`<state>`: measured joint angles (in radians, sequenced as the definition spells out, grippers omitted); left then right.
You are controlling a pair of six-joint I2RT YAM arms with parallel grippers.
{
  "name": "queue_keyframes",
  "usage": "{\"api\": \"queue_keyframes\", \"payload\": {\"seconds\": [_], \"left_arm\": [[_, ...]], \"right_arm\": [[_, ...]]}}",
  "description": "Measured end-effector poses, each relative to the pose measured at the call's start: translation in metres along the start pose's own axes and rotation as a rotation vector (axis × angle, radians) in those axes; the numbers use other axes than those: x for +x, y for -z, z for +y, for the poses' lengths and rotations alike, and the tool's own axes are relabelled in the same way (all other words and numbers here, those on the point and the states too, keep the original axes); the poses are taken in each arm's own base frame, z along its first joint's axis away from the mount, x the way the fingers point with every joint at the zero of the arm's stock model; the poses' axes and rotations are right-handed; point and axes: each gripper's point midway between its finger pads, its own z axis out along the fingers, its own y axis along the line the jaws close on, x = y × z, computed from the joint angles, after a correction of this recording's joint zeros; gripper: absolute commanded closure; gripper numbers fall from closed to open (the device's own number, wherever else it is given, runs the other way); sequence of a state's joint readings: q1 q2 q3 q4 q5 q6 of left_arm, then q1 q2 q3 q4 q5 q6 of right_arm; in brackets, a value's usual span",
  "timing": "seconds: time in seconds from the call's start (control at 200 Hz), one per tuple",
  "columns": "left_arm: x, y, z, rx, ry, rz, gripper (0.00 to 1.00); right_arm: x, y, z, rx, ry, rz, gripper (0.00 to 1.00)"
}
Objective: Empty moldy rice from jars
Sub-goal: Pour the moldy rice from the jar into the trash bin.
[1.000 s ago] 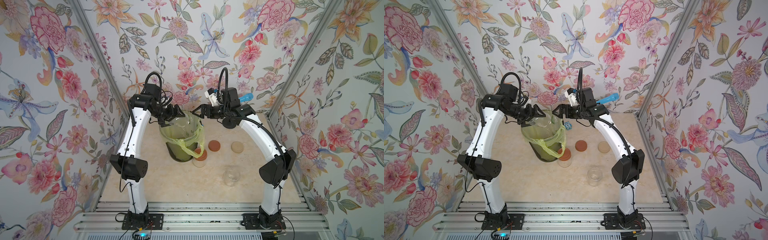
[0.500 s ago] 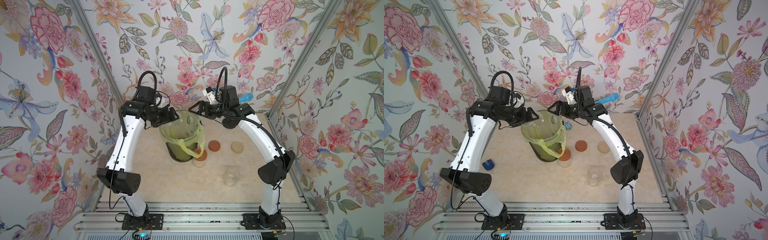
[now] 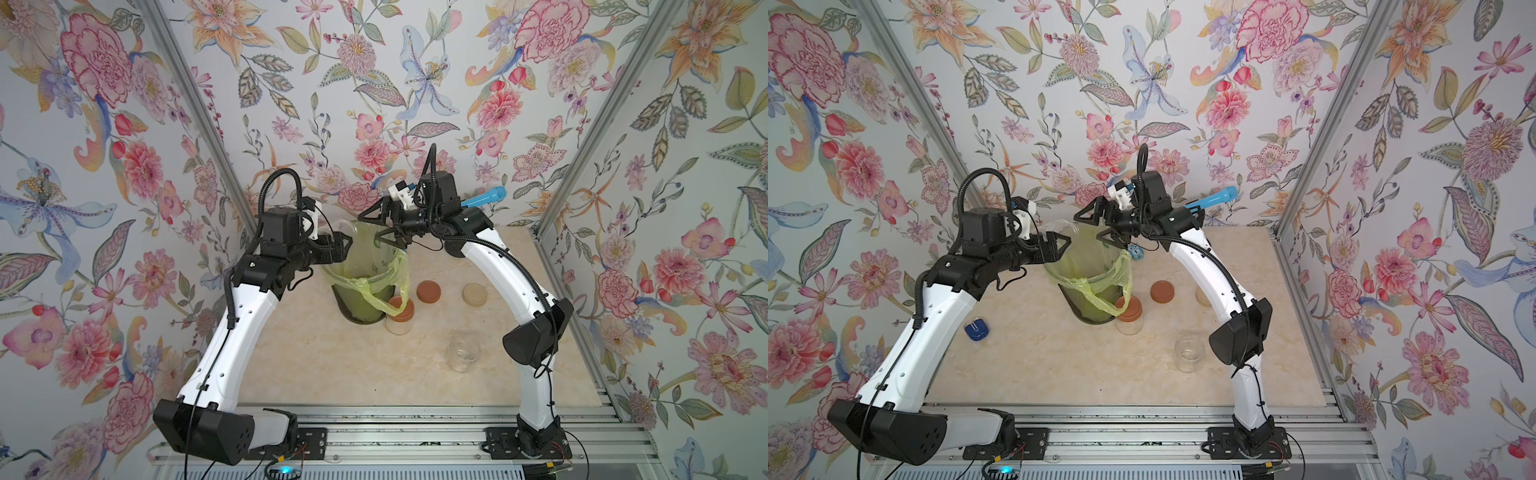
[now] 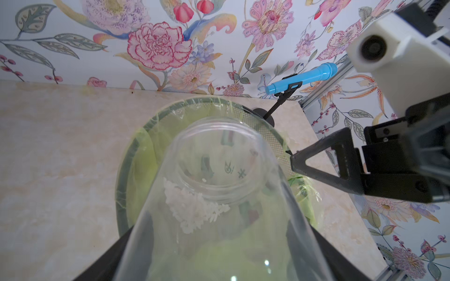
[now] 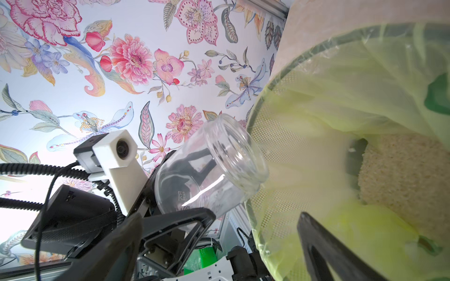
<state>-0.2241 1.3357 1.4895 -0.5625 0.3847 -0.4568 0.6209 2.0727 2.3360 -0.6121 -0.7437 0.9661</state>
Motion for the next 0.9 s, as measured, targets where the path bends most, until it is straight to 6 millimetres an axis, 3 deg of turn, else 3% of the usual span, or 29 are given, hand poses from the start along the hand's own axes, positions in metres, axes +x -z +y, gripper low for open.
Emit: {"api": "queue_keyframes", "payload": {"seconds": [0.275, 0.485, 0.901], "left_arm": [[-0.016, -0.004, -0.016, 0.034, -0.171, -0.085, 1.00], [-0.012, -0.012, -0.011, 0.007, -0.252, -0.092, 1.00], [-0.015, -0.028, -0.024, 0.000, -0.361, -0.132, 1.00]], "right_arm": [[0.000, -0.008, -0.001, -0.020, -0.130, 0.034, 0.00], [-0.006, -0.014, 0.005, -0.049, -0.187, 0.045, 0.00], [-0.001, -0.025, 0.005, -0.046, -0.183, 0.054, 0.00]]}}
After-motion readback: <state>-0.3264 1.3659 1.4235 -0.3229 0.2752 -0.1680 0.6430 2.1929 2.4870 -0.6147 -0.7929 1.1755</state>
